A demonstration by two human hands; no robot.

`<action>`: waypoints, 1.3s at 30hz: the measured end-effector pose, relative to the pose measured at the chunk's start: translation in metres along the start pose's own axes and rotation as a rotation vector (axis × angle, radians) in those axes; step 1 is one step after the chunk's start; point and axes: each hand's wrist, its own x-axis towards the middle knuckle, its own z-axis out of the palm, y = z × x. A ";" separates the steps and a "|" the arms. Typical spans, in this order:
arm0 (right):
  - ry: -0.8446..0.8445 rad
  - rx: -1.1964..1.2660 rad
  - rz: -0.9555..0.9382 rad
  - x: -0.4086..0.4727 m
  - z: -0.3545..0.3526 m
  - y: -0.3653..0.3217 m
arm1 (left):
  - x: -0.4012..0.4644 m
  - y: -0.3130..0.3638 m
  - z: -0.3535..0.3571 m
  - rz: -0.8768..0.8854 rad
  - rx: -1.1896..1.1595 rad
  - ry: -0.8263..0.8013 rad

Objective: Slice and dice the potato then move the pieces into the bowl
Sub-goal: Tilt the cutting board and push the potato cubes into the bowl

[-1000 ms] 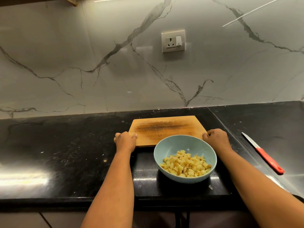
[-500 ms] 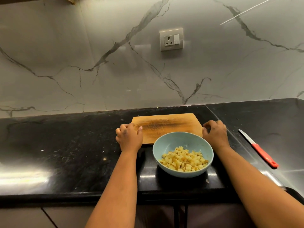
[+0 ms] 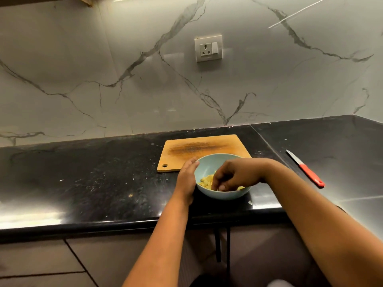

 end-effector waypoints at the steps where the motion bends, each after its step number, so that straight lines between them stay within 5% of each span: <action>1: 0.022 -0.013 0.027 0.005 0.000 0.001 | 0.001 -0.001 -0.001 -0.001 0.016 0.002; 9: 0.485 0.104 0.204 0.020 -0.011 0.012 | -0.002 0.001 -0.004 -0.032 0.003 -0.023; 15: 0.165 0.208 0.111 0.030 0.008 -0.012 | 0.000 0.000 -0.004 -0.026 0.005 -0.009; 20: 0.561 0.286 0.289 0.012 -0.015 0.012 | 0.003 -0.002 -0.005 -0.034 0.025 0.003; 24: 0.385 -0.086 0.407 0.000 -0.018 0.018 | 0.003 -0.002 -0.004 -0.030 0.032 0.006; 26: 0.492 -0.086 0.399 -0.002 -0.014 0.019 | 0.002 -0.002 -0.004 -0.026 0.033 0.018; 30: 0.957 0.218 0.347 -0.009 -0.005 0.029 | -0.001 0.000 -0.002 -0.024 -0.008 0.092; 36: 1.178 1.337 0.443 0.007 0.045 0.043 | -0.009 -0.002 -0.002 -0.035 -0.064 0.229; 39: 1.161 1.605 0.404 0.007 0.048 0.039 | -0.010 -0.011 -0.002 -0.058 -0.011 0.330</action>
